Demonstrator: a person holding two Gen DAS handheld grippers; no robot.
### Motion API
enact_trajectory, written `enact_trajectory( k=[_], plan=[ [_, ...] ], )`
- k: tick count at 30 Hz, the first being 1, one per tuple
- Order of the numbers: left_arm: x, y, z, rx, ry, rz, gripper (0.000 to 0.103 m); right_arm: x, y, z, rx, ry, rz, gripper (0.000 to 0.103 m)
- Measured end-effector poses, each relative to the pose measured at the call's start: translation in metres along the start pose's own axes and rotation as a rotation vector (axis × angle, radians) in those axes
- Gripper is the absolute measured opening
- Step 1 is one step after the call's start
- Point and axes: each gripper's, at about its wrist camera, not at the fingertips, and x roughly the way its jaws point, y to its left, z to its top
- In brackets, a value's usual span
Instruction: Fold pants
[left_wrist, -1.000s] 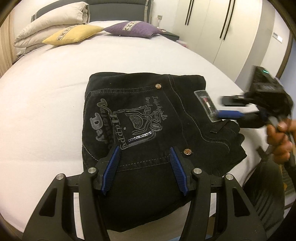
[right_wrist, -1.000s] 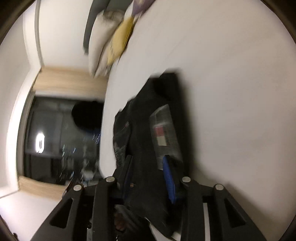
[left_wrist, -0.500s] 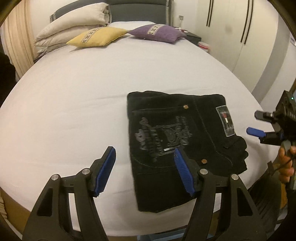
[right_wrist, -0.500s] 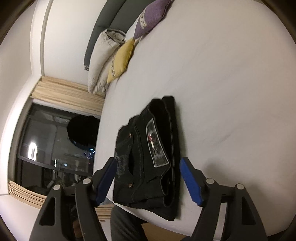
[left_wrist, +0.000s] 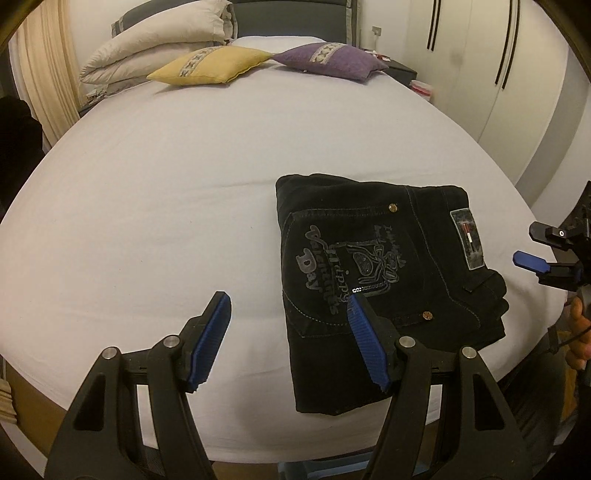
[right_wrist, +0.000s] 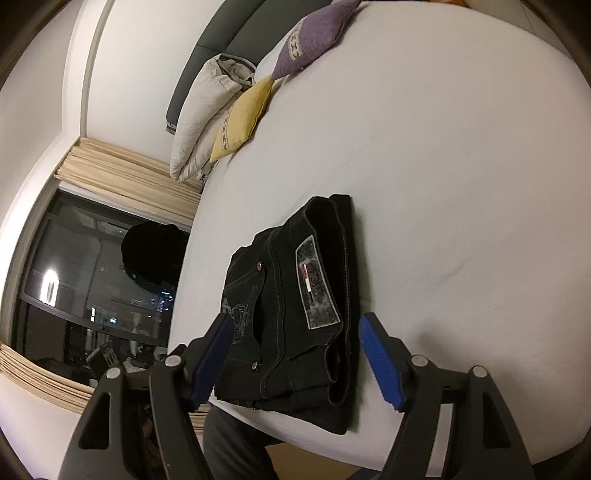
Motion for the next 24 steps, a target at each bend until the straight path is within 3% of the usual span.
enact_trajectory(
  k=[3,5,10,13,14,15,17,19,21,23,24],
  plan=[
    [-0.005,-0.002,0.002,-0.003,-0.019,0.014,0.064,-0.005,0.013,-0.003,-0.043,-0.02,-0.029,0.073],
    [-0.011,-0.002,0.003,-0.01,-0.047,0.03,0.07,-0.011,0.025,-0.006,-0.086,-0.054,-0.072,0.073],
    [-0.048,-0.003,0.009,-0.035,-0.219,0.072,0.076,-0.034,0.077,-0.02,-0.289,-0.216,-0.277,0.079],
    [-0.096,-0.005,0.008,-0.042,-0.443,0.083,0.079,-0.053,0.116,-0.035,-0.455,-0.383,-0.385,0.089],
    [-0.115,-0.006,0.005,-0.041,-0.543,0.098,0.098,-0.059,0.126,-0.041,-0.5,-0.437,-0.402,0.097],
    [-0.135,-0.01,0.001,-0.032,-0.651,0.141,0.103,-0.066,0.136,-0.046,-0.543,-0.493,-0.413,0.103],
    [-0.157,-0.017,-0.004,-0.01,-0.755,0.176,0.103,-0.079,0.153,-0.06,-0.62,-0.617,-0.434,0.103],
    [-0.17,-0.024,-0.004,0.028,-0.774,0.156,0.103,-0.085,0.167,-0.069,-0.689,-0.687,-0.468,0.103],
    [-0.173,-0.03,-0.004,0.057,-0.764,0.16,0.103,-0.085,0.174,-0.074,-0.747,-0.699,-0.482,0.103],
    [-0.161,-0.033,-0.001,0.063,-0.692,0.198,0.103,-0.077,0.171,-0.067,-0.738,-0.584,-0.437,0.103],
    [-0.149,-0.032,0.002,0.078,-0.616,0.201,0.103,-0.069,0.163,-0.059,-0.693,-0.504,-0.411,0.103]
  ],
)
